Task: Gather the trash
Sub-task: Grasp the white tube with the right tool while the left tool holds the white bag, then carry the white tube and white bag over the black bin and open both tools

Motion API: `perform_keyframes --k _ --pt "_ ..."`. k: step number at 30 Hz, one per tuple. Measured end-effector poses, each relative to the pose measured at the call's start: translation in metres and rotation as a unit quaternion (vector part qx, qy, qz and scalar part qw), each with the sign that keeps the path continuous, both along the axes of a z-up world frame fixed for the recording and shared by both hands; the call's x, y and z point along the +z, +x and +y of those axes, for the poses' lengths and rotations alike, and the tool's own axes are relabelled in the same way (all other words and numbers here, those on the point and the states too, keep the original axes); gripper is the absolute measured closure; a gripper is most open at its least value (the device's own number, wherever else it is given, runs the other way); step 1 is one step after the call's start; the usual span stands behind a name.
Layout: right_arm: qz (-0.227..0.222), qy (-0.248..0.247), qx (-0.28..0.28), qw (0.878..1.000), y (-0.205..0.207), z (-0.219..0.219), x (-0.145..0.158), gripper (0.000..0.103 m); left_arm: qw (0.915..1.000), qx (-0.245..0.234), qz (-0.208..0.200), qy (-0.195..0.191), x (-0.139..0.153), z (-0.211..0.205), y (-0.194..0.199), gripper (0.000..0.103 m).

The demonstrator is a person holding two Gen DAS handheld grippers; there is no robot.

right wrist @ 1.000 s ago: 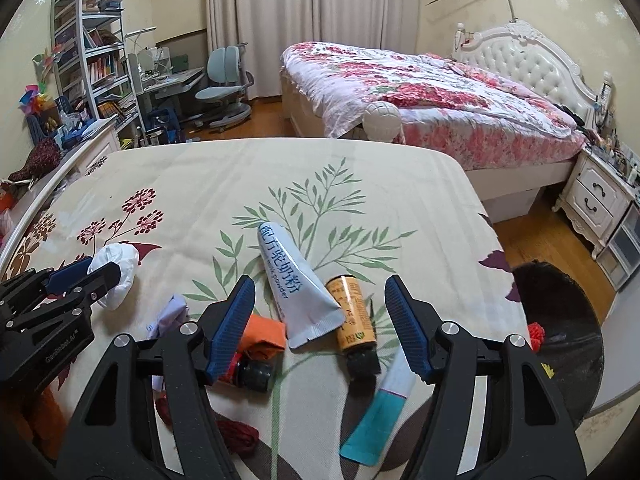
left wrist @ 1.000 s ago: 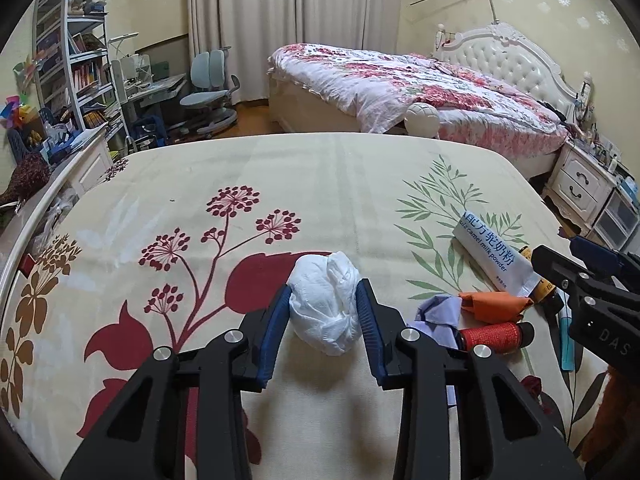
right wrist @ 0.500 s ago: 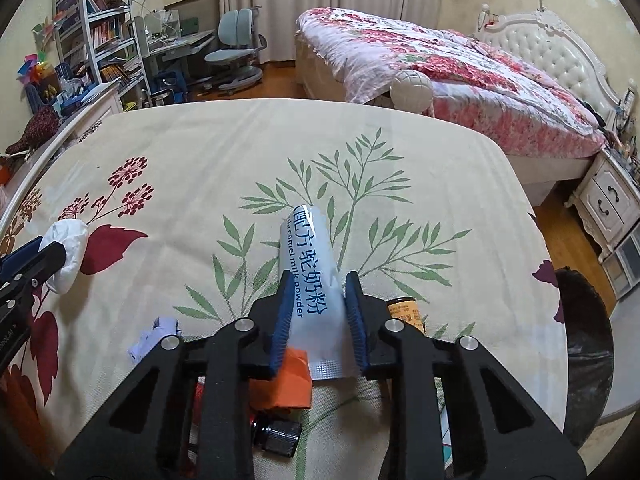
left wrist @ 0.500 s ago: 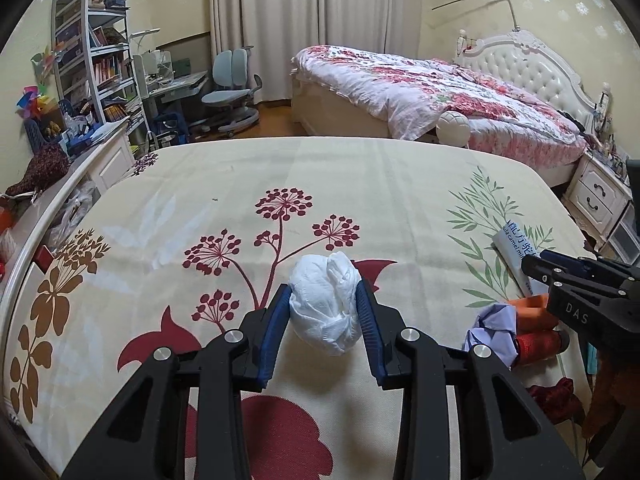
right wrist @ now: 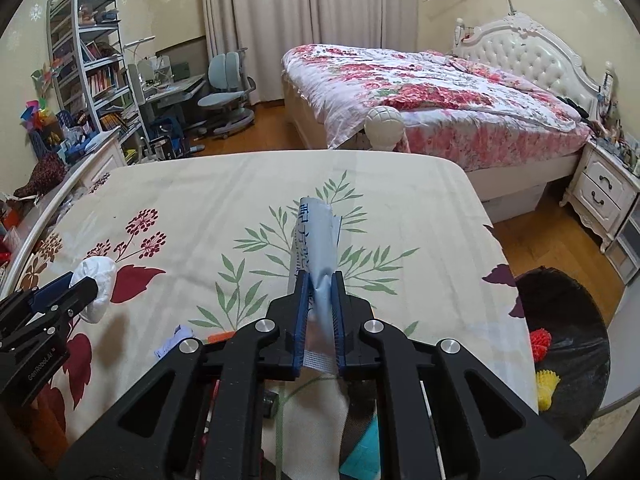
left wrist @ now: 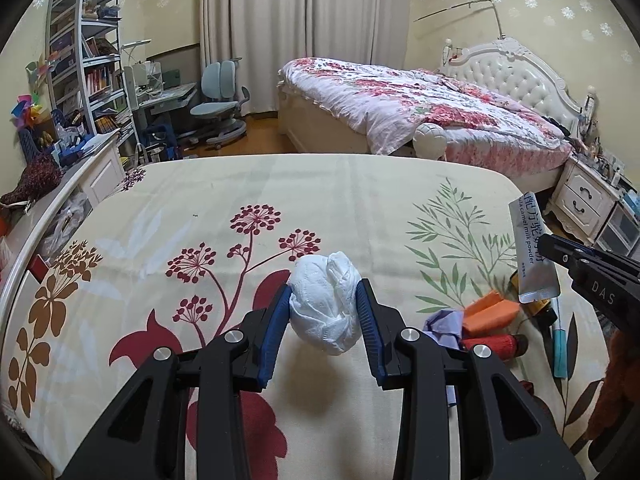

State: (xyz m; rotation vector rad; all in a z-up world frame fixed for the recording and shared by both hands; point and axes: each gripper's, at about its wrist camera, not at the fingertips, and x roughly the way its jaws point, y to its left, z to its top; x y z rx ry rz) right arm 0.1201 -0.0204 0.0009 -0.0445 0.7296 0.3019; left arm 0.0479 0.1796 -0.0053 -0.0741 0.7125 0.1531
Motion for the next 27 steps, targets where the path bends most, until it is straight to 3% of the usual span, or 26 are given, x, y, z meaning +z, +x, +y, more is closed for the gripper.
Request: perform_keyframes --k 14,27 --pt "-0.026 0.022 -0.072 0.997 -0.038 -0.084 0.015 0.092 0.9973 -0.070 -0.022 0.011 0.015 -0.078 -0.008 0.066" --pt "-0.032 0.022 -0.162 0.986 -0.050 -0.174 0.007 0.092 0.9856 -0.165 -0.035 0.010 0.018 -0.184 0.006 0.066"
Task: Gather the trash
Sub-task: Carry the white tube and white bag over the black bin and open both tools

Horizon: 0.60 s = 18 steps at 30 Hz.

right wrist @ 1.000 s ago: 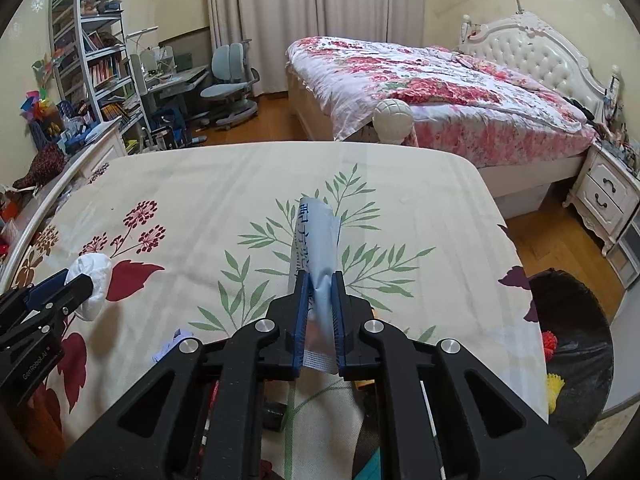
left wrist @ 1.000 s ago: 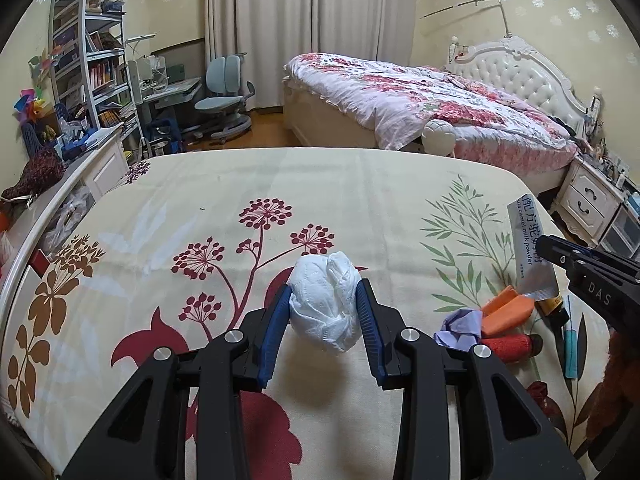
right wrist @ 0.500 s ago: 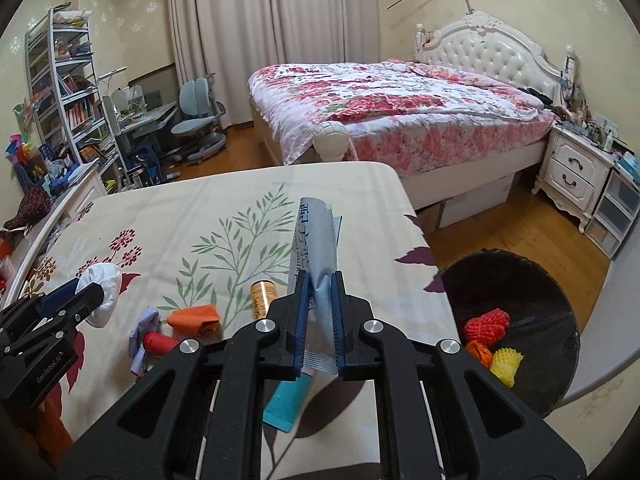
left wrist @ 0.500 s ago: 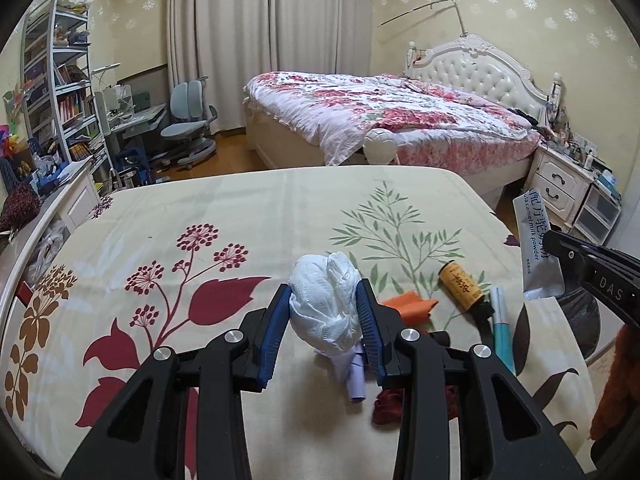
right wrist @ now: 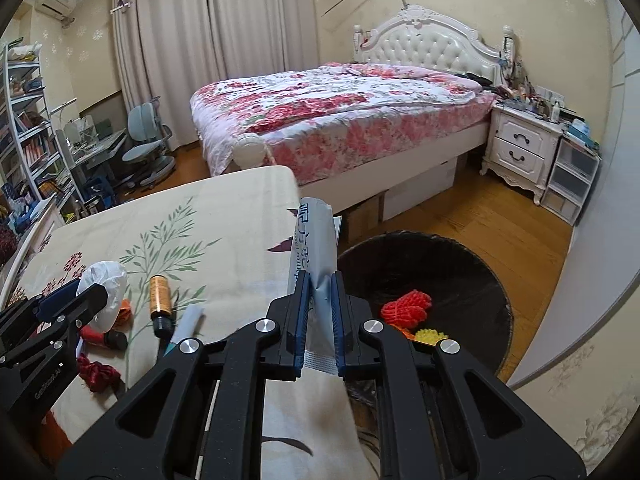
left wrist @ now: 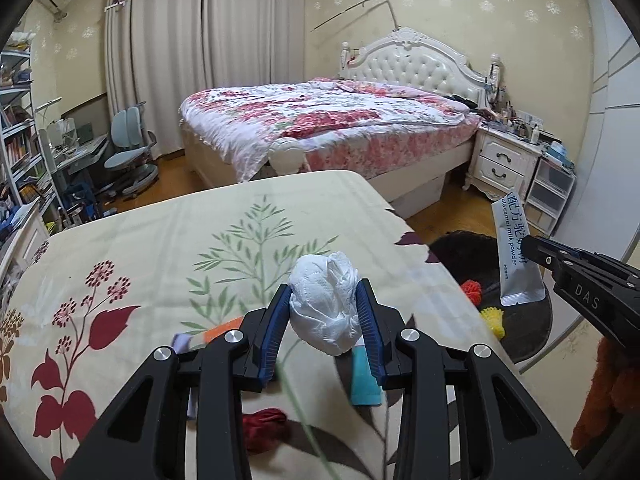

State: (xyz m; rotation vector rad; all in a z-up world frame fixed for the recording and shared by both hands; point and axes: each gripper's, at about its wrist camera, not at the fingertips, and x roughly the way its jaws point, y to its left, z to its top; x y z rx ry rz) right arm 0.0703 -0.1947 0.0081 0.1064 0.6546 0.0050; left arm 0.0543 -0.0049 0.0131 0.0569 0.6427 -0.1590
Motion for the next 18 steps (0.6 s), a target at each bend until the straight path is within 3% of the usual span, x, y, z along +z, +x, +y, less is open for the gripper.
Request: perform_keyframes --k 7,18 --pt "0.006 0.001 -0.039 0.999 0.003 -0.040 -0.013 0.092 0.9989 -0.042 -0.013 0.017 -0.002 -0.058 0.016 0.066" --pt "0.016 -0.006 -0.075 0.997 0.016 -0.086 -0.030 0.092 0.9961 -0.084 0.001 0.026 -0.018 -0.126 0.046 0.066"
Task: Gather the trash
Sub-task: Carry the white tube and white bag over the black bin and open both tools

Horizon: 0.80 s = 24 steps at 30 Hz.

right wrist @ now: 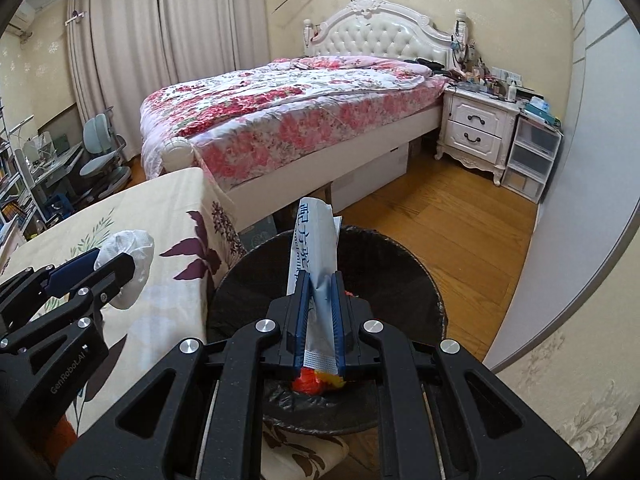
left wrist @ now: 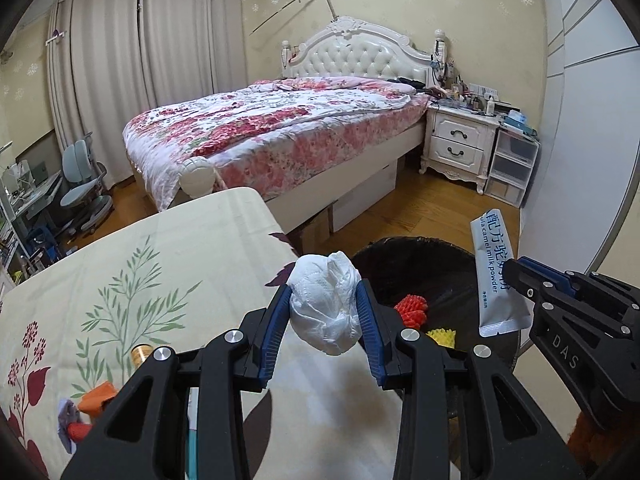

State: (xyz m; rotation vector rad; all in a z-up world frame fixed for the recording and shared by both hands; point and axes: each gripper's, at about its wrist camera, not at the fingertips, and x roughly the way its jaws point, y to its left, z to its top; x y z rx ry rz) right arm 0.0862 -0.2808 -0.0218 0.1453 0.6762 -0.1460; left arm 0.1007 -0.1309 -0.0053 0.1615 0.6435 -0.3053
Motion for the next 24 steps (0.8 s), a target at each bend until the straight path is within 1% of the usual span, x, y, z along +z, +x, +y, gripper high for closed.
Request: perform_keyframes --k 6,11,15,18,20,23,24 --pt "0.010 0.009 -0.015 1.000 0.006 -0.017 -0.012 0.092 0.9998 -0.004 0.015 0.010 -0.013 -0.023 0.016 0.066" --pt "0.018 0.016 -0.022 0.999 0.012 -0.026 -0.021 0.092 0.9994 -0.006 0.030 0.016 -0.021 -0.035 0.031 0.066" --pt "0.024 0.023 -0.027 0.999 0.017 -0.029 -0.027 0.092 0.9988 -0.010 0.038 0.028 -0.029 -0.042 0.038 0.063" --pt "0.032 0.025 -0.025 0.999 0.020 -0.030 -0.030 0.090 0.9986 -0.008 0.047 0.025 -0.032 -0.043 0.041 0.053" --pt "0.031 0.021 -0.030 0.999 0.022 -0.030 -0.030 0.088 0.9986 -0.004 0.047 0.024 -0.032 -0.042 0.045 0.039" --pt "0.033 0.016 -0.037 0.999 0.023 -0.031 -0.032 0.083 0.9986 0.001 0.049 0.020 -0.034 -0.040 0.045 0.030" --pt "0.033 0.015 -0.039 0.999 0.023 -0.031 -0.032 0.080 0.9985 0.002 0.051 0.020 -0.034 -0.039 0.045 0.029"
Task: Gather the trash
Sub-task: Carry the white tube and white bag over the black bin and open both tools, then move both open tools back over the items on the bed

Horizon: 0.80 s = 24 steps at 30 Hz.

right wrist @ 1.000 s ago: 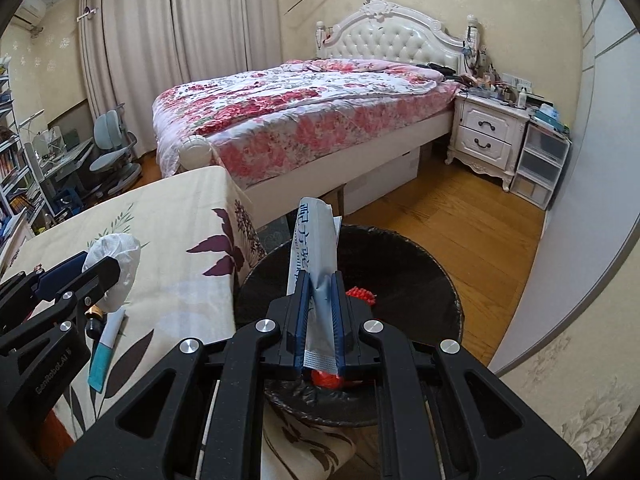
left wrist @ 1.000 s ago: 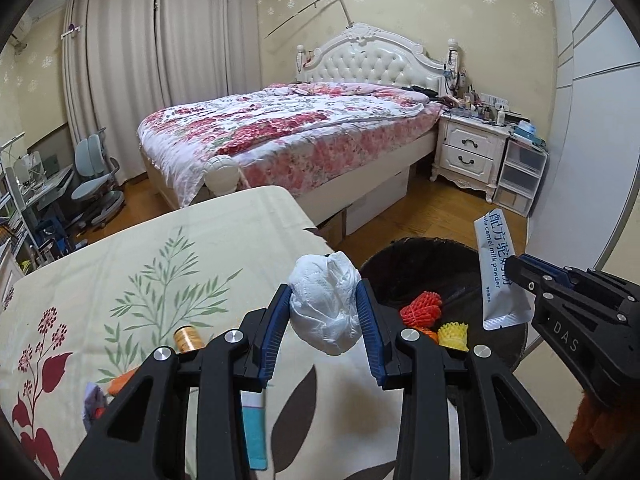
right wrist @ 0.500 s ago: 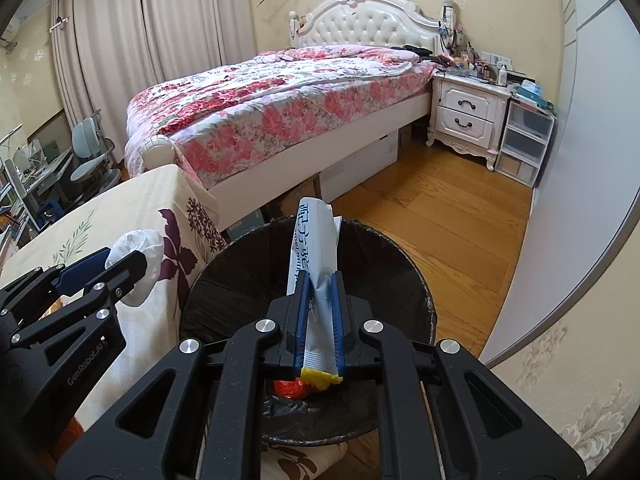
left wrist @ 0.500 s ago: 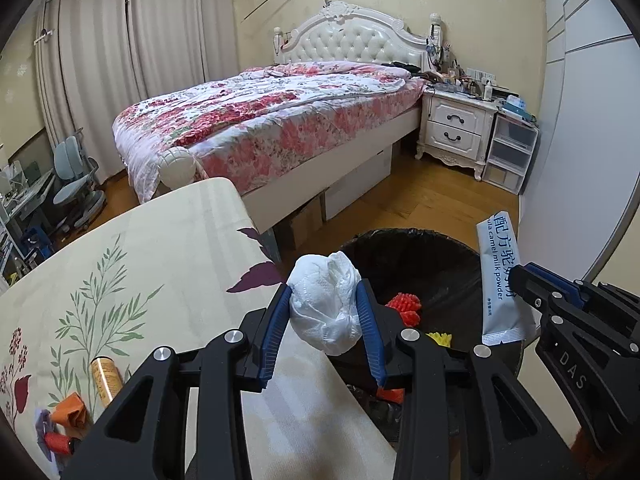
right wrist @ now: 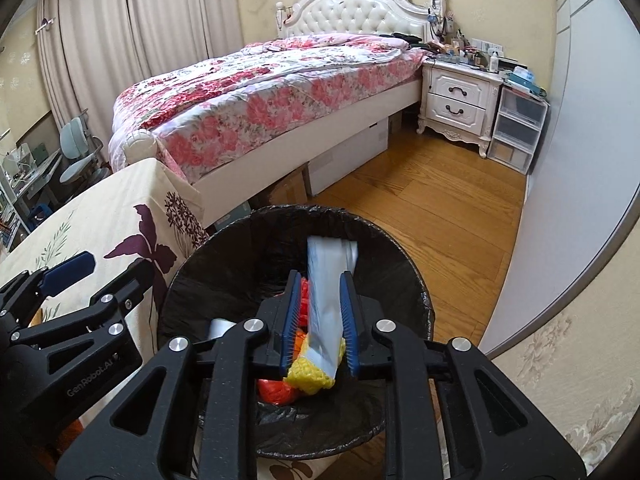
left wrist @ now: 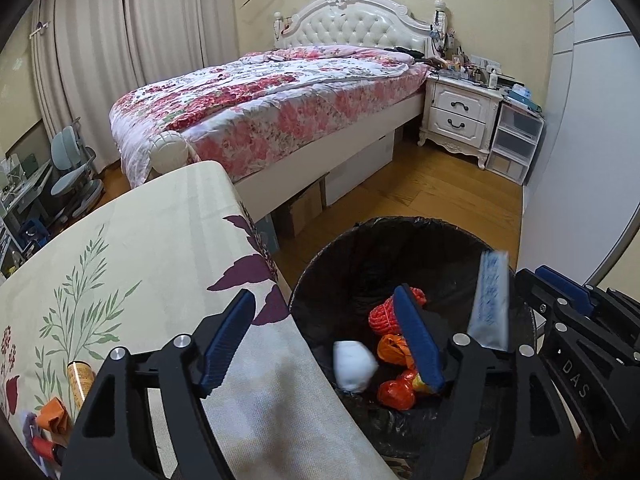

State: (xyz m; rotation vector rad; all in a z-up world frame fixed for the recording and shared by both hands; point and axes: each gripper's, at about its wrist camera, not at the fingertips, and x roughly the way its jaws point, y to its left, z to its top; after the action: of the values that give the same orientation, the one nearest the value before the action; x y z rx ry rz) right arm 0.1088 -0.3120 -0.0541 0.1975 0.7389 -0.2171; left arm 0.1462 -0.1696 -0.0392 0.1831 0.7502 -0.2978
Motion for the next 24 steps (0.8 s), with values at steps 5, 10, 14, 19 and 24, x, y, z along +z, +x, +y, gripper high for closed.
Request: perform_keyframes --k 5,10,14,19,24 --pt "-0.001 -0.004 -0.010 1.000 -0.001 -0.003 0.000 0.071 1.0000 0.002 0.004 -0.002 0.000 0.002 -0.001 0.024" --pt "-0.006 -0.009 -0.017 1.000 -0.005 -0.004 0.005 0.055 1.0000 0.004 0.001 -0.001 0.004 0.007 -0.004 0.022" --pt "-0.010 -0.010 -0.019 1.000 -0.010 0.000 0.010 0.045 0.9999 0.010 -0.005 -0.002 0.011 0.016 -0.010 0.020" --pt "-0.013 -0.015 -0.010 1.000 -0.016 0.012 0.015 0.041 0.9996 0.024 -0.009 -0.009 0.022 0.034 -0.021 0.019" --pt "-0.018 -0.013 0.000 1.000 -0.026 0.025 0.019 0.036 0.9992 0.038 -0.013 -0.005 0.031 0.052 -0.036 0.018"
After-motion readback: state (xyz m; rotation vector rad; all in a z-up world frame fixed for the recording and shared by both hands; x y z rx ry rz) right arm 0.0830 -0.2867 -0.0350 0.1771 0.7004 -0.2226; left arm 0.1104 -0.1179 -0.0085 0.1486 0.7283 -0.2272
